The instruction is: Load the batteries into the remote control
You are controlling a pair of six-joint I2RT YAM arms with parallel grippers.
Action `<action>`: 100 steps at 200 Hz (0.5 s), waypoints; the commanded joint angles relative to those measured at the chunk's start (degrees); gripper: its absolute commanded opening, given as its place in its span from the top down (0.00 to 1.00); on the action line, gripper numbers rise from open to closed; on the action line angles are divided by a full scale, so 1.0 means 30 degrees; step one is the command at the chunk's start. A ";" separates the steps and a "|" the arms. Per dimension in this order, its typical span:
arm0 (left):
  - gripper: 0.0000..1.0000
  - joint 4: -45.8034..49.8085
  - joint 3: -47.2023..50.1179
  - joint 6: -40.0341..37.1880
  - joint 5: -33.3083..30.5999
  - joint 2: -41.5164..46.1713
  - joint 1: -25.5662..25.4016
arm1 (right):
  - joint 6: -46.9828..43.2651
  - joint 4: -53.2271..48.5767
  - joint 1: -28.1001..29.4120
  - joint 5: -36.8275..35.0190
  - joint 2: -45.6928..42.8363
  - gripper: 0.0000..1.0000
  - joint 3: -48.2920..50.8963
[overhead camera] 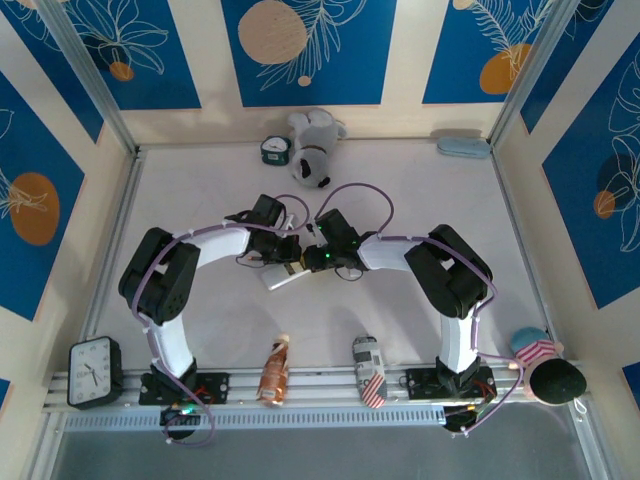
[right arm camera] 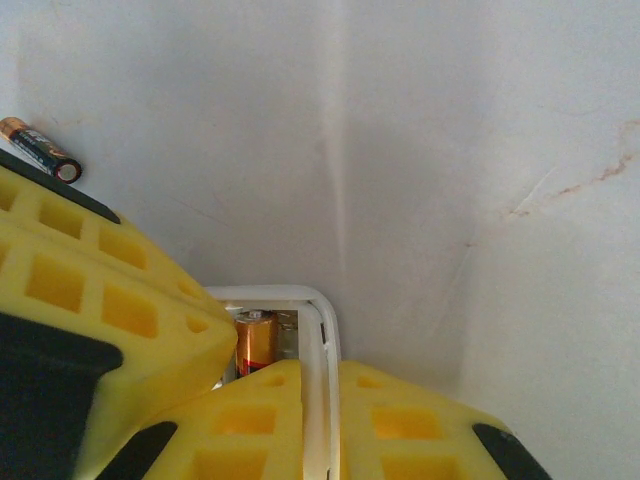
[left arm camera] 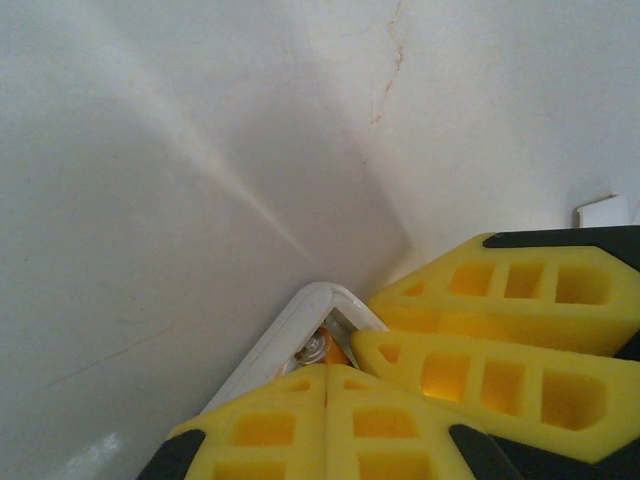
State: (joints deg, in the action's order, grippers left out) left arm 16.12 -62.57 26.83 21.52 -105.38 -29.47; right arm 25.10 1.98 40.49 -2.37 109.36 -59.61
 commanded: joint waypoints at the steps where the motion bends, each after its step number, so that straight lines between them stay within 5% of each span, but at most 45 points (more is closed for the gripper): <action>1: 0.98 0.2682 0.0058 -0.0242 -0.0033 0.0136 -0.0546 | -0.0005 -0.0476 0.0126 -0.0054 0.0481 0.85 0.0243; 44: 0.91 0.2983 -0.0548 -0.0330 -0.0913 0.1783 -0.0002 | 0.0052 -0.0469 0.0125 0.0029 0.0511 0.85 0.0214; 100: 0.82 0.1622 -0.1461 -0.0099 -0.0383 0.0440 0.0187 | 0.0039 -0.0480 0.0185 0.0058 0.0490 0.85 0.0223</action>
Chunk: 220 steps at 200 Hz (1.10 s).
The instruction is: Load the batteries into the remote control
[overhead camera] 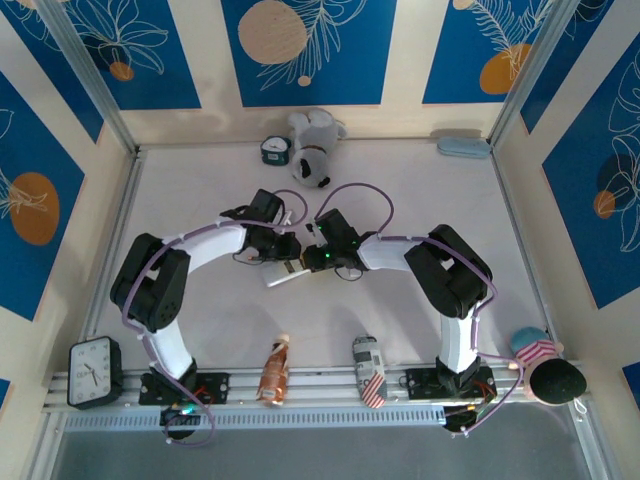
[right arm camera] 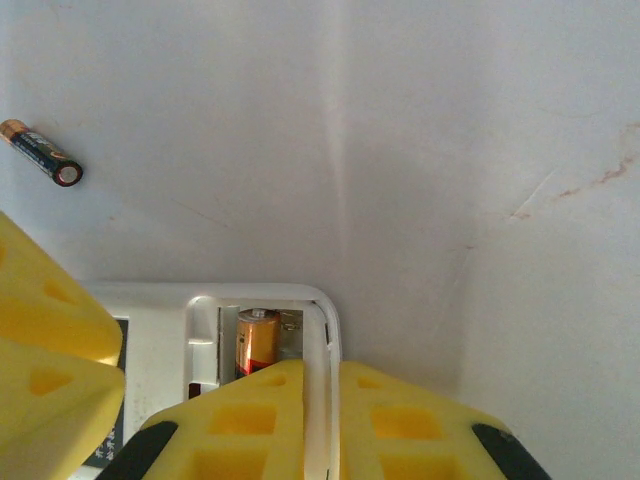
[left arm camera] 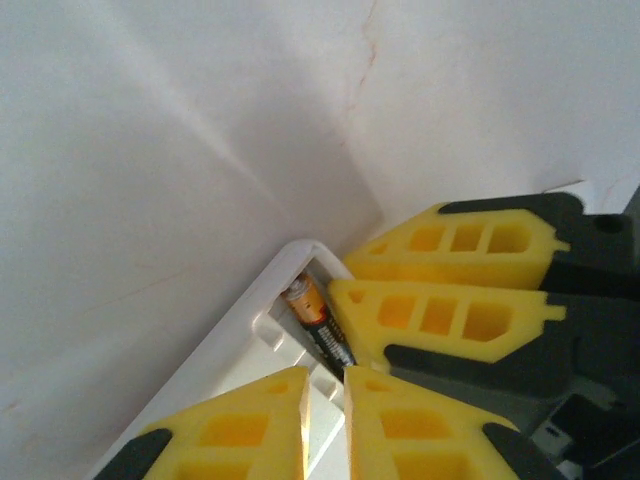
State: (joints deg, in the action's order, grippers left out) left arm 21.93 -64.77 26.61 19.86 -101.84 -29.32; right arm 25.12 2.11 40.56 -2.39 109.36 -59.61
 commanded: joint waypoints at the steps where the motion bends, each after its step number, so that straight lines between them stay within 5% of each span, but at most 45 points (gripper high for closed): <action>1: 0.82 -0.0342 -0.0744 -0.0010 0.0174 -0.0755 0.0136 | 0.0032 -0.0526 0.0163 0.0065 0.0490 0.85 0.0218; 120: 0.87 -0.0849 -0.0235 -0.0152 0.0420 -0.1873 0.0113 | -0.0002 -0.0514 0.0168 0.0062 0.0490 0.85 0.0210; 220: 0.84 -0.0552 0.3609 -0.0119 -0.2422 0.4617 0.0663 | -0.0184 -0.2392 0.0478 -0.1132 0.0217 0.83 -0.0766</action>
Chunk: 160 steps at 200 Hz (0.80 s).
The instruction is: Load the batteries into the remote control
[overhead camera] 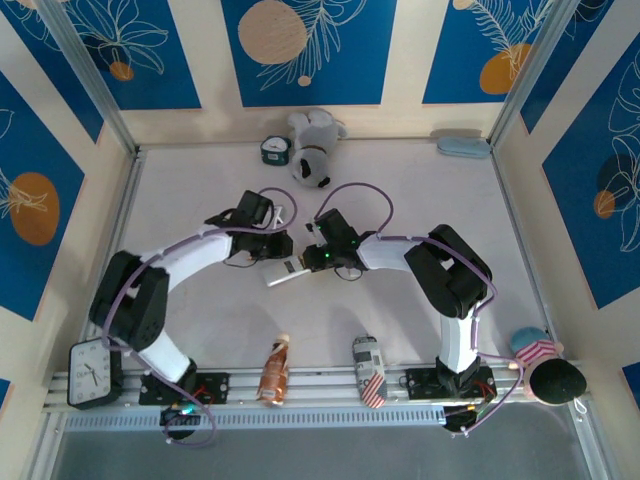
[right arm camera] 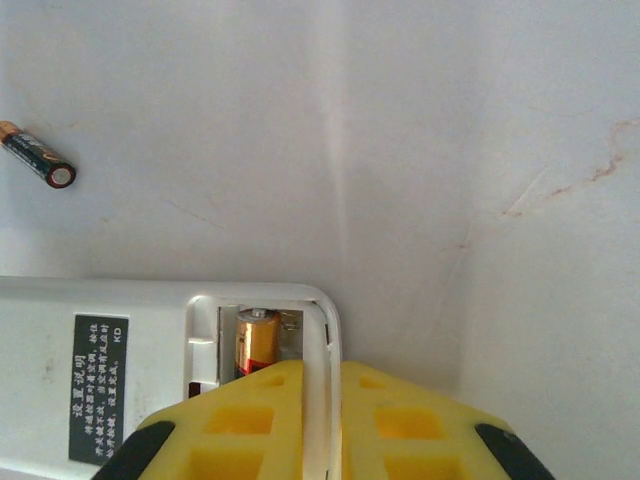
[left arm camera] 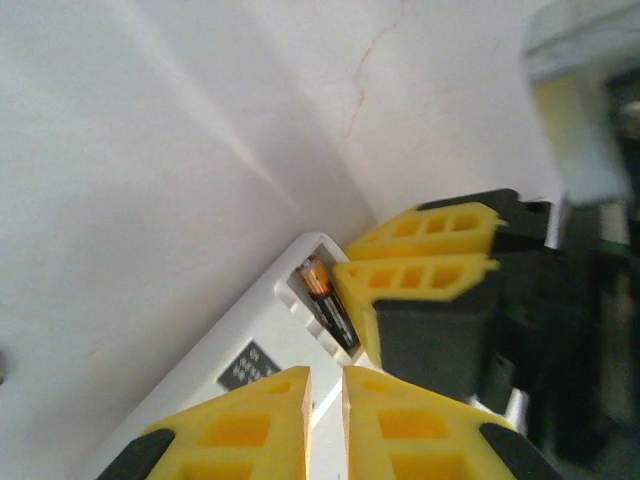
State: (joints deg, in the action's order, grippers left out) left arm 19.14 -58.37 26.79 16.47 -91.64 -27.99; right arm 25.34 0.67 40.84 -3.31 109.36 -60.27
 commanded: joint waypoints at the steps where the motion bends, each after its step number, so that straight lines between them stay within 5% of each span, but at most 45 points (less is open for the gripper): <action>1: 0.84 0.0355 0.1545 -0.0158 -0.1326 0.1261 0.0218 | -0.0280 -0.1960 0.0387 -0.0857 0.0236 0.83 -0.0570; 160: 0.85 -0.2320 0.5067 0.0534 -0.1016 0.2449 0.0343 | -0.0347 -0.4447 0.0693 -0.2445 -0.0814 0.78 -0.1874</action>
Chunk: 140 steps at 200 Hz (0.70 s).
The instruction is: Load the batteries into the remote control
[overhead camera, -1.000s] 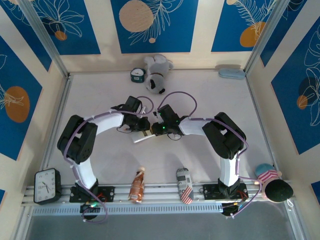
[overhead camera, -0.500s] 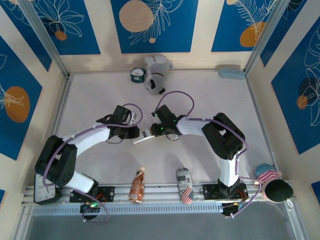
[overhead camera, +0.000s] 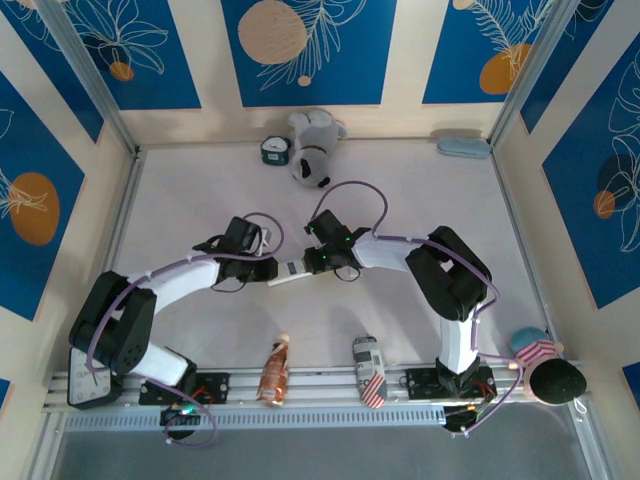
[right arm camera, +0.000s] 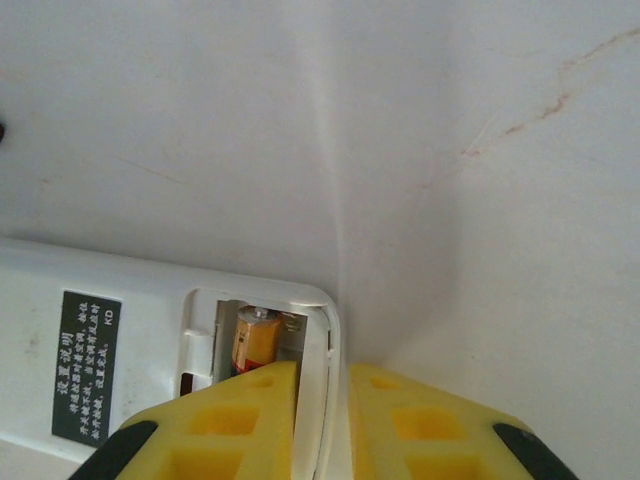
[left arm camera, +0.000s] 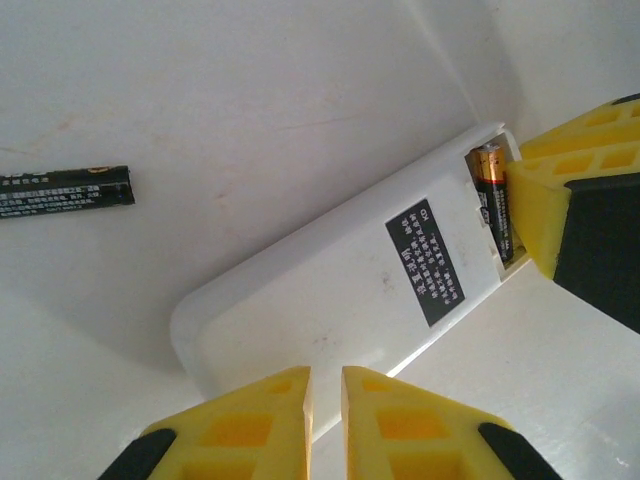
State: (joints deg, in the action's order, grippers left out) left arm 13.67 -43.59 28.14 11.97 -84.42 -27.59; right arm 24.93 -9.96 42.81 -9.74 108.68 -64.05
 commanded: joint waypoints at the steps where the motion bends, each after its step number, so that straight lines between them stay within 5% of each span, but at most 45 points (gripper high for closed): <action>1: 0.85 -0.0507 0.0144 0.0068 0.0489 0.0045 0.0222 | -0.0216 -0.0903 0.0033 -0.0301 -0.0596 0.78 -0.0618; 140: 0.86 -0.0576 -0.0117 -0.0013 0.0471 -0.2163 0.0241 | -0.0794 -0.2040 0.0650 -0.0328 0.2118 0.78 -0.2020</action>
State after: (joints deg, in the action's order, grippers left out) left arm 12.16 -43.66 28.14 12.80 -88.55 -27.35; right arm 23.38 -14.37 43.29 -11.00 111.70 -69.23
